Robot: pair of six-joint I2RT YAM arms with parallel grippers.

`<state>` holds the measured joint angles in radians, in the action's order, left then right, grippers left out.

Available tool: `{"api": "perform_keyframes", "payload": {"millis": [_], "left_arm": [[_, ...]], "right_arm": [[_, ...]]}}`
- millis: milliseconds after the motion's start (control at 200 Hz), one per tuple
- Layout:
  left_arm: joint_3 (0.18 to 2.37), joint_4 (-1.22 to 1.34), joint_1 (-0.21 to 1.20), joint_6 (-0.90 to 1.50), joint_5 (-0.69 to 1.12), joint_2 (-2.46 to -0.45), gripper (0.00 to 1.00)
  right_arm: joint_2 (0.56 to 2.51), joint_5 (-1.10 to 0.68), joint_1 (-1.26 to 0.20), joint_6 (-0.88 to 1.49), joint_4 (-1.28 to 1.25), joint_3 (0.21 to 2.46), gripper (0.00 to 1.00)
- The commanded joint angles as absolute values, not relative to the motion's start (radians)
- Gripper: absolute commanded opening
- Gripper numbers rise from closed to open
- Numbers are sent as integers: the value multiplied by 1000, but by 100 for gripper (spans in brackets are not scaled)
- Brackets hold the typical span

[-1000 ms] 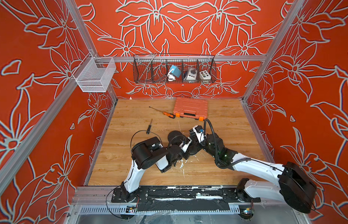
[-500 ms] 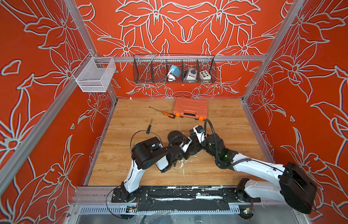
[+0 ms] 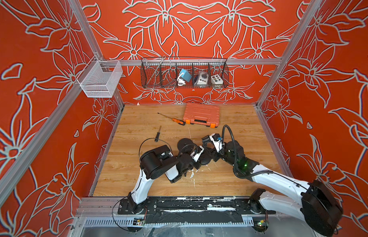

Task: Assemble a microphone stand
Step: Screw the microphone stand pole into the microphone stand base, then pick up the microphone stand at the center of the board.

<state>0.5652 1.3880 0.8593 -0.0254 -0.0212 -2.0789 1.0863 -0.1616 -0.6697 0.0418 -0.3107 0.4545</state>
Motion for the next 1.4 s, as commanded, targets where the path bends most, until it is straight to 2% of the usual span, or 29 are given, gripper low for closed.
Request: {"api": "perform_keyframes", "payload": {"millis": [0, 130, 250, 766, 1021, 1231, 1391], "left_arm": [[567, 1389, 863, 2, 0, -2110, 12], [566, 1387, 864, 4, 2, -2116, 11], [566, 1388, 864, 3, 5, -2117, 12], [569, 1385, 868, 0, 12, -2122, 12], [575, 1379, 874, -6, 15, -2125, 14], [581, 1367, 882, -13, 14, -2125, 15], [589, 1358, 886, -18, 15, -2127, 16]], "right_arm": [[1066, -351, -613, -20, -193, 429, 62], [1081, -438, -564, -79, -215, 430, 61], [1143, -470, -550, -118, -269, 425, 56], [1325, -499, -551, -118, -573, 417, 49], [1435, -539, -552, -41, -817, 372, 41], [1452, -510, -558, -23, -938, 330, 41], [1464, -503, -564, -26, -1020, 301, 34]]}}
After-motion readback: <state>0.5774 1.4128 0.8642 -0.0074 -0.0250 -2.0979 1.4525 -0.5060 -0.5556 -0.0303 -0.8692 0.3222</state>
